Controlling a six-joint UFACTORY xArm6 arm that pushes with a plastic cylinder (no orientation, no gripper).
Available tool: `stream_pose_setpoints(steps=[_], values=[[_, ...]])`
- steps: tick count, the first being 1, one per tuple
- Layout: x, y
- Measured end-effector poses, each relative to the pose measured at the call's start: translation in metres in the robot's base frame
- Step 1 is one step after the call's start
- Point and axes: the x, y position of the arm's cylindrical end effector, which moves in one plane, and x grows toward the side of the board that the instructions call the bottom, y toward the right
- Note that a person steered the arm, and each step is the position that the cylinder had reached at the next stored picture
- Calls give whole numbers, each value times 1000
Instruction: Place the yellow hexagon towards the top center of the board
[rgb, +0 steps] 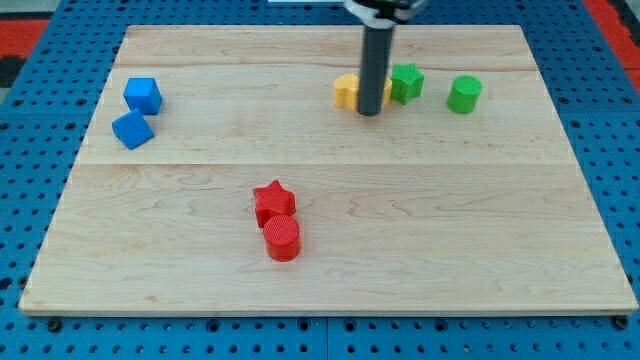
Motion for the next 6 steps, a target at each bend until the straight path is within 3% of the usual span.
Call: stream_pose_setpoints(steps=[1,2,4,6], values=[[5,-19],[26,8],[0,57],[-67,-56]])
